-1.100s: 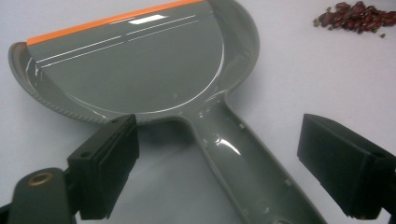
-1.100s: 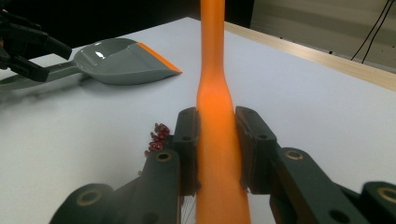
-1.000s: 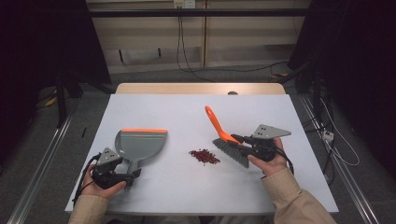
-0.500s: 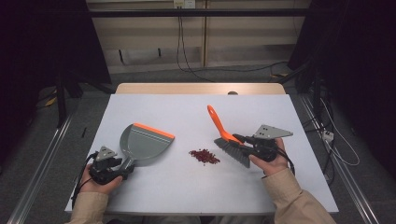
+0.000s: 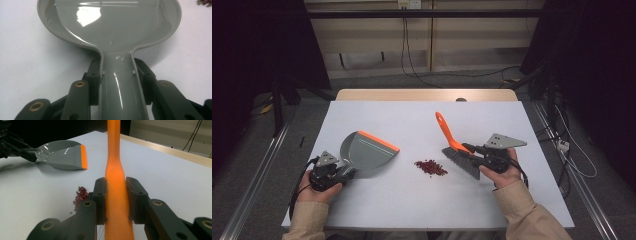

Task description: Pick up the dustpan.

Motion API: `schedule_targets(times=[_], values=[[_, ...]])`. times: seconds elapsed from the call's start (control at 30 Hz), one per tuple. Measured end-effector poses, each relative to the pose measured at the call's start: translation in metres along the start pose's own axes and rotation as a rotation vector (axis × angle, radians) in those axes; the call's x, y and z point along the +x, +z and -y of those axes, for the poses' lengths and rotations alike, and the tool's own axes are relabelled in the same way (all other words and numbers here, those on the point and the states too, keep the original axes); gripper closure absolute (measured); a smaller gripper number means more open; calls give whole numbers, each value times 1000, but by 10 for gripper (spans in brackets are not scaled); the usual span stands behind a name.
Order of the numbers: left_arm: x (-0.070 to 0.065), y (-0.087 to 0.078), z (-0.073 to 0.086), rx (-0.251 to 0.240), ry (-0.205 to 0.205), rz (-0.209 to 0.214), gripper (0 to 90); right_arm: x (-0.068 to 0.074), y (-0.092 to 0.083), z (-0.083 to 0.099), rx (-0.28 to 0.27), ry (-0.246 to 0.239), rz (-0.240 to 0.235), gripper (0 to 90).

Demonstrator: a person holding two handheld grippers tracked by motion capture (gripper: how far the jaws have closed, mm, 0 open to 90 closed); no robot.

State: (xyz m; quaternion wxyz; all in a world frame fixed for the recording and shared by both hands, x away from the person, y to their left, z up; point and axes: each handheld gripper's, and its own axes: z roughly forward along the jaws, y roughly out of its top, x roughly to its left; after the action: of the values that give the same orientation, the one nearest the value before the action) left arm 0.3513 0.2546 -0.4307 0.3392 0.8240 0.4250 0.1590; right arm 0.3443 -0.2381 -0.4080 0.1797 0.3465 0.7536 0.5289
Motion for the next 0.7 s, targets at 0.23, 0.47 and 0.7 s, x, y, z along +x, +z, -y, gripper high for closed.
schedule_targets(times=[0.23, 0.47, 0.7], values=[[2, -15, -1, -32, 17, 74, 633, -1, 1, 0, -1, 14, 11, 715], [-4, -33, 3, -25, 95, 142, 633, -2, 2, 1, 3, 13, 54, 715], [-17, -35, 2, -29, 148, 221, 632, 0, 10, -1, 3, 13, 93, 715]])
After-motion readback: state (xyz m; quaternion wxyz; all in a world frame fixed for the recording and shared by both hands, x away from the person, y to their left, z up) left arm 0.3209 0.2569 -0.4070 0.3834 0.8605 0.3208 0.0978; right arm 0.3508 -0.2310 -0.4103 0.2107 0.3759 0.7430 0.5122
